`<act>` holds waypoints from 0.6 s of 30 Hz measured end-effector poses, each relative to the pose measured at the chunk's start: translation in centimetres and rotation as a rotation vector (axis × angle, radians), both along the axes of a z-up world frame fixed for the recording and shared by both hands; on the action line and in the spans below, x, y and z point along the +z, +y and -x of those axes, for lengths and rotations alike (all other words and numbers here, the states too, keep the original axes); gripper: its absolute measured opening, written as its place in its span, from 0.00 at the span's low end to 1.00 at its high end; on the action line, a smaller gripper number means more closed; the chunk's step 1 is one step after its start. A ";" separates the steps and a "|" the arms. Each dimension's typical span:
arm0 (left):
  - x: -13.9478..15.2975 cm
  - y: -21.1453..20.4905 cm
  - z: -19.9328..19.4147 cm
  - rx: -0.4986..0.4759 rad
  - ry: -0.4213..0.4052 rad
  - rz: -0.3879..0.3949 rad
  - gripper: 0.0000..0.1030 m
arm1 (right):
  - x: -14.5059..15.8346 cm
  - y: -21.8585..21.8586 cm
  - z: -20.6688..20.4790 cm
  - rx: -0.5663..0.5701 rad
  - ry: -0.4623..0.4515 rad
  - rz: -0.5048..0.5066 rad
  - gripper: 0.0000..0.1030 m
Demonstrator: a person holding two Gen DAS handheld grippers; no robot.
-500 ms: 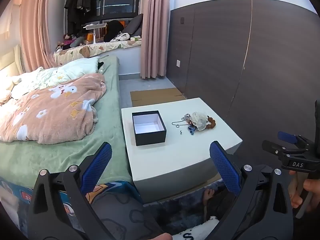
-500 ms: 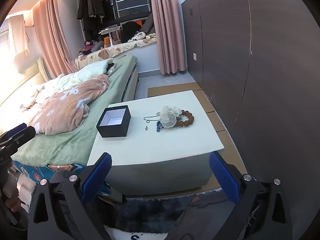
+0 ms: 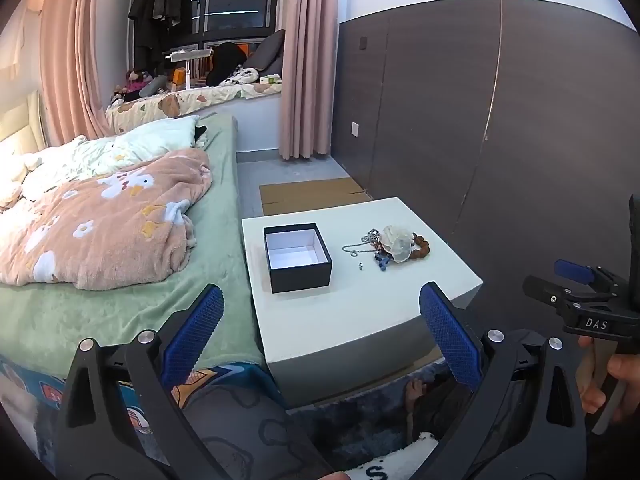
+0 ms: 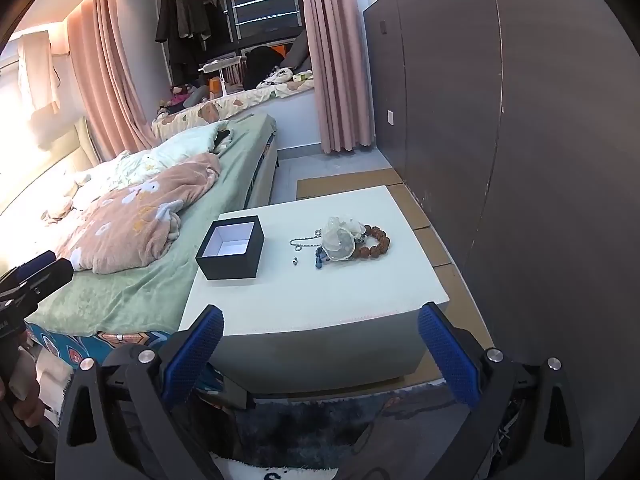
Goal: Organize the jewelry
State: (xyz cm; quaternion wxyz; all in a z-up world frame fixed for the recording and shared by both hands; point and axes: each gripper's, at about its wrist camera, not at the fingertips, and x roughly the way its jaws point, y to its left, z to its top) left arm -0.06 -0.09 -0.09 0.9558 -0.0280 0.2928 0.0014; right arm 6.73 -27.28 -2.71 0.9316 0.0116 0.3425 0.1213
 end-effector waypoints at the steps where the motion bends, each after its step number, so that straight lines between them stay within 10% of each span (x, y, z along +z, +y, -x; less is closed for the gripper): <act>1: 0.0 -0.1 0.0 -0.001 0.000 0.000 0.95 | 0.0 0.0 0.0 0.001 0.000 -0.001 0.93; 18: 0.5 -0.3 0.1 -0.005 -0.010 0.003 0.95 | 0.2 0.1 0.1 0.002 -0.006 -0.001 0.93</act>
